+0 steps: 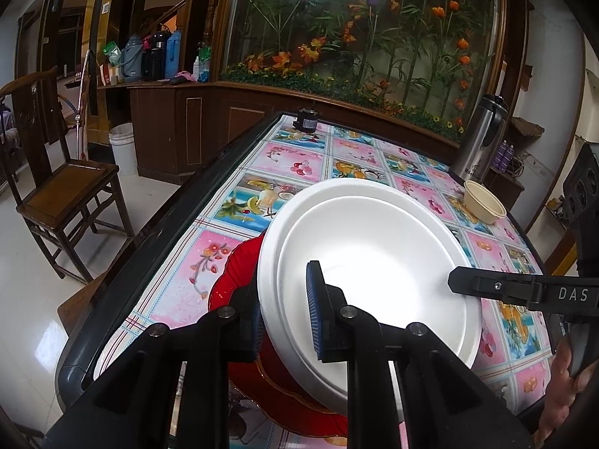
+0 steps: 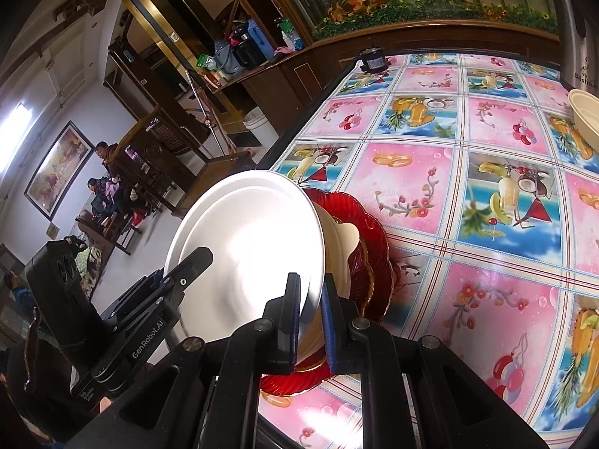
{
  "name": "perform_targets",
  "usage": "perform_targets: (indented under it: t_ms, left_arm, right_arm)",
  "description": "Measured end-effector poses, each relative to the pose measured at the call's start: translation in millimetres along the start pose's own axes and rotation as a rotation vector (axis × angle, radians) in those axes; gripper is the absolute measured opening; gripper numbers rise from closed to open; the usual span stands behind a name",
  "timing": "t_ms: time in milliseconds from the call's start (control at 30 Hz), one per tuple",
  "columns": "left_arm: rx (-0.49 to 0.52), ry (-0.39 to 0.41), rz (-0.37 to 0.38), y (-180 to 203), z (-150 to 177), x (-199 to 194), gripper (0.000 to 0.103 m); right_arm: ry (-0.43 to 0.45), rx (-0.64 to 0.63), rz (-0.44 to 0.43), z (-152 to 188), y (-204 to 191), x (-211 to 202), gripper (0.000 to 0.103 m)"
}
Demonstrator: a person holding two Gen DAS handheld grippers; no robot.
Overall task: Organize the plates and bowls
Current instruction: 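Lower the white foam plate onto the stack and open the left tool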
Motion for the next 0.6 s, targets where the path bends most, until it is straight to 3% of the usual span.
perform_targets:
  t_ms: [367,433,567,600]
  left_arm:
    - [-0.007,-0.010,0.003,-3.6,-0.3,-0.1,0.016]
    - [-0.009,-0.003,-0.001,-3.9,-1.6,-1.4,0.022]
    - [-0.023,0.017,-0.005,-5.0,-4.9,-6.1,0.046]
    - [-0.023,0.021,-0.009,-5.0,-5.7,-7.2,0.046]
  right_arm:
    - [0.002,-0.007,-0.012,-1.8,-2.5,-1.3,0.021]
    - [0.007,-0.007,-0.015,-1.7,-2.7,-3.3,0.021]
    - [0.019,-0.005,-0.022,-2.9,-0.9,-9.1,0.022]
    - [0.023,-0.004,-0.024,-3.0,-0.1,-10.5,0.022]
Point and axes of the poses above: each gripper's, at about its wrist camera, not at the fingertips, and x roughly the way its jaws point, y to its right, z to its underside, the point moved 6 cm from there along x, roughly the way its jaws point, and after that the axes turned 8 degrees about -z, right-handed, at the moved point
